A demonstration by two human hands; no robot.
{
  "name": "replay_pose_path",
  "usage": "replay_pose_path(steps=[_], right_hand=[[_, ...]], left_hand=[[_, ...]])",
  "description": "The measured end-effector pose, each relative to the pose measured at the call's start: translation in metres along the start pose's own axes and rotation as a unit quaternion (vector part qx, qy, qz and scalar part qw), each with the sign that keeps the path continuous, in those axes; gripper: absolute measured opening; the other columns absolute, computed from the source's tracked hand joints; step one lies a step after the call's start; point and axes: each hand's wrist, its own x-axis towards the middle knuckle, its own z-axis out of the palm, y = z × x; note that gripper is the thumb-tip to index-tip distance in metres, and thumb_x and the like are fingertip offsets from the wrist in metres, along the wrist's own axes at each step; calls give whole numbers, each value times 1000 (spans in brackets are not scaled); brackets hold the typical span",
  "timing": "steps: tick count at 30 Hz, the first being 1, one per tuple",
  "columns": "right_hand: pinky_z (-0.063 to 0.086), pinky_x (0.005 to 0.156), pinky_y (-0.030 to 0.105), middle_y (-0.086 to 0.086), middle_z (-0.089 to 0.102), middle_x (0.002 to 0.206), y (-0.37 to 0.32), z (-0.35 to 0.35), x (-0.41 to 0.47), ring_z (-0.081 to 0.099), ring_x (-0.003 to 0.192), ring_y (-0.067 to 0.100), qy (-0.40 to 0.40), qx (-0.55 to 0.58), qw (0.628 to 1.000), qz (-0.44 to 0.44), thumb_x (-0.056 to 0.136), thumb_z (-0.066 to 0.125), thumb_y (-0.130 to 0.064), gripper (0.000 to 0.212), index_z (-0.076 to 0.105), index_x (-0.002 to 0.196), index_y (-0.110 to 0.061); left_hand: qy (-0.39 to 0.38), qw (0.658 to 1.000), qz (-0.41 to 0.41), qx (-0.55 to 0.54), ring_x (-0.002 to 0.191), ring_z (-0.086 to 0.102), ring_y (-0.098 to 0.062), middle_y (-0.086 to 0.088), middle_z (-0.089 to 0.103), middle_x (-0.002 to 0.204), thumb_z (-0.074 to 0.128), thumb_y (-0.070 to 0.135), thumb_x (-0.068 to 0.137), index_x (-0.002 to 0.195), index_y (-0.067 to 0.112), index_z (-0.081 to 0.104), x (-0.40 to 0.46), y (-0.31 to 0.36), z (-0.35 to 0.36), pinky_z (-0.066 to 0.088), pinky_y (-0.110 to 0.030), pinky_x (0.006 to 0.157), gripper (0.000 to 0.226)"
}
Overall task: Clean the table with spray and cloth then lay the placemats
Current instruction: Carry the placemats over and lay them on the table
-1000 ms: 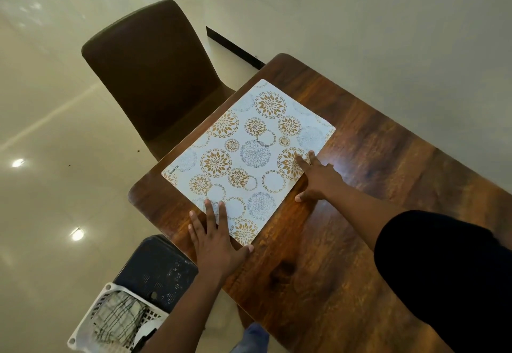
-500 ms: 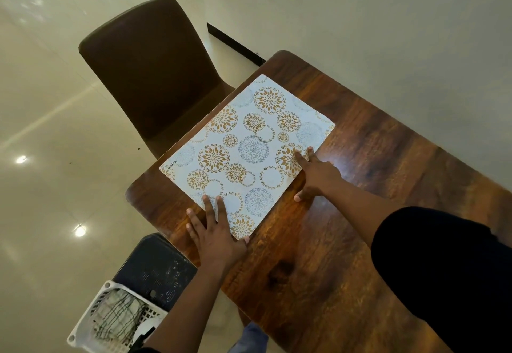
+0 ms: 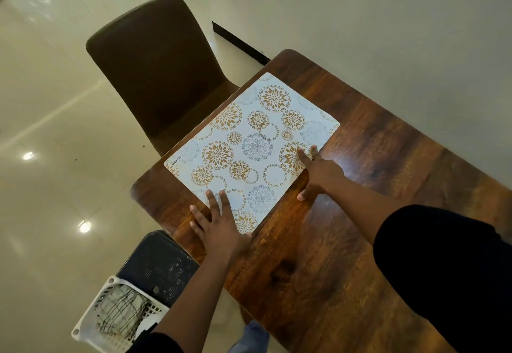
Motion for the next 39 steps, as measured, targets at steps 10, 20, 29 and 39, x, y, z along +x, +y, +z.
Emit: replay_pose_path(steps=[10, 20, 29, 39], right_hand=[[40, 115, 57, 12, -21, 170, -1, -1, 0, 35, 148, 47, -6, -5, 1000, 0, 67, 87, -65, 144, -17, 162, -34], [37, 116, 59, 11, -21, 170, -1, 1, 1, 36, 147, 48, -6, -2, 1000, 0, 69, 86, -64, 142, -17, 162, -34], [39, 115, 59, 12, -19, 170, 2, 5, 5, 37, 146, 49, 3, 4, 1000, -5, 67, 88, -64, 143, -16, 162, -34], [36, 116, 58, 6, -17, 172, 5, 14, 2, 27, 150, 50, 28, 40, 999, 1, 68, 89, -60, 141, -12, 163, -36]], left_hand=[[-8, 1000, 11, 13, 150, -39, -55, -7, -50, 165, 75, 58, 93, 165, 25, -31, -1, -1, -1, -12, -70, 125, 132], [-15, 1000, 3, 16, 149, -40, -57, -8, -50, 165, 76, 52, 93, 164, 24, -31, 1, 4, -3, -9, -73, 125, 131], [-4, 999, 7, 31, 152, -32, -60, -11, -44, 168, 75, 58, 92, 165, 22, -29, -1, 6, -6, -4, -74, 125, 133], [3, 999, 5, 43, 154, -28, -59, -11, -39, 172, 76, 56, 91, 167, 22, -25, -5, 7, -10, -1, -74, 126, 131]])
